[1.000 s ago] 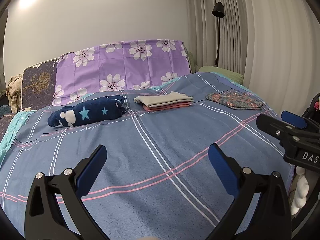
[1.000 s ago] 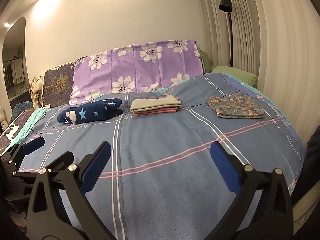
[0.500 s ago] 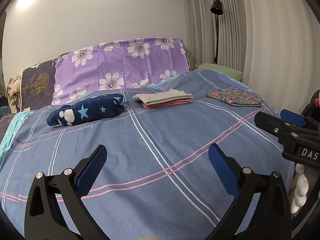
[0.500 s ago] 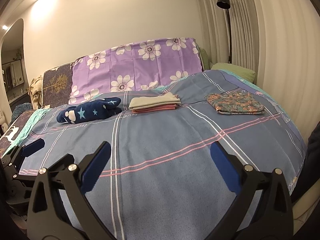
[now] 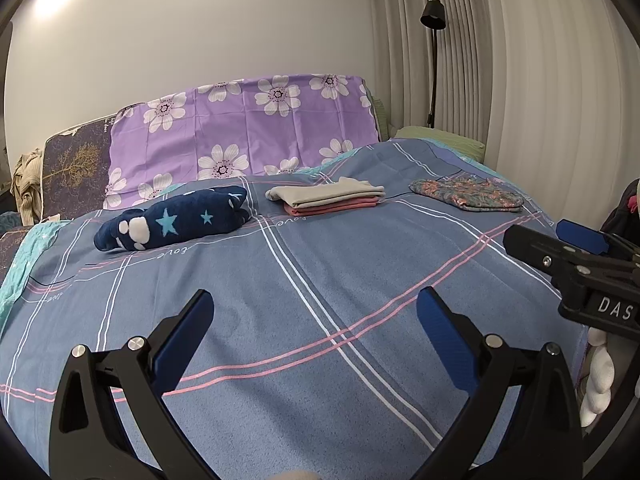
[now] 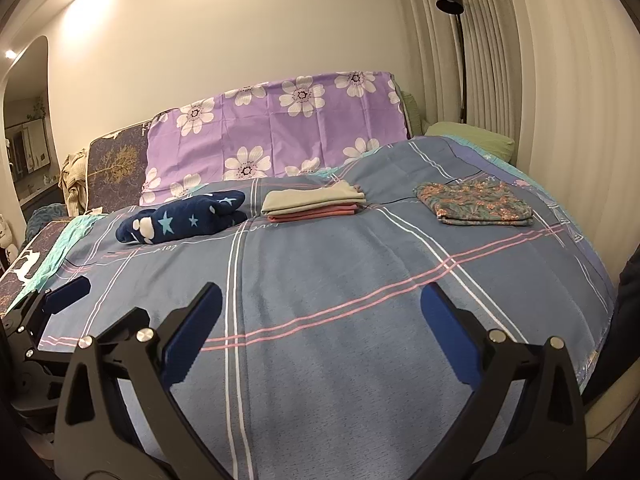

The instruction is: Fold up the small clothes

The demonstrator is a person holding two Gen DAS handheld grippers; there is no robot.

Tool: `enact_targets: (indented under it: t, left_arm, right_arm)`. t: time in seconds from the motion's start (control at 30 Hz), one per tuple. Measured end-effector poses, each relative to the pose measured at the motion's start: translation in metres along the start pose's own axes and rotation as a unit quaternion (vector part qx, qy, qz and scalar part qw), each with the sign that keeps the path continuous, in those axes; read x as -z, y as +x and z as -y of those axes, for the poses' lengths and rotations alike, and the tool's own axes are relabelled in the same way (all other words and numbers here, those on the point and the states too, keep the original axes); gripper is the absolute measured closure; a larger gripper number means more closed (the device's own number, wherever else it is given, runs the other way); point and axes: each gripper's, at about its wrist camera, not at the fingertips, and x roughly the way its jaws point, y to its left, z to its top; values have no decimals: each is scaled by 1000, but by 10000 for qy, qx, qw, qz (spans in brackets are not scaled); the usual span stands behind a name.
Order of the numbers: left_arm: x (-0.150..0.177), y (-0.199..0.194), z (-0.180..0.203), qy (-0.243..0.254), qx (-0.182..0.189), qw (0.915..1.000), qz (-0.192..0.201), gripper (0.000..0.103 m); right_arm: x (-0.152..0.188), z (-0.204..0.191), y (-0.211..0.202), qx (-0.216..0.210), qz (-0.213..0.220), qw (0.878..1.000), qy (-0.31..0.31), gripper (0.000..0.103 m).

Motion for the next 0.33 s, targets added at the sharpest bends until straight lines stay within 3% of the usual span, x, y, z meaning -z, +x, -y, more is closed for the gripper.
enact_targets:
  t: [0.33]
  left_arm:
    - [4, 1, -2, -31, -24, 10000, -31, 1]
  right_arm:
    - [-1, -1, 1, 8, -17, 10000, 2, 2]
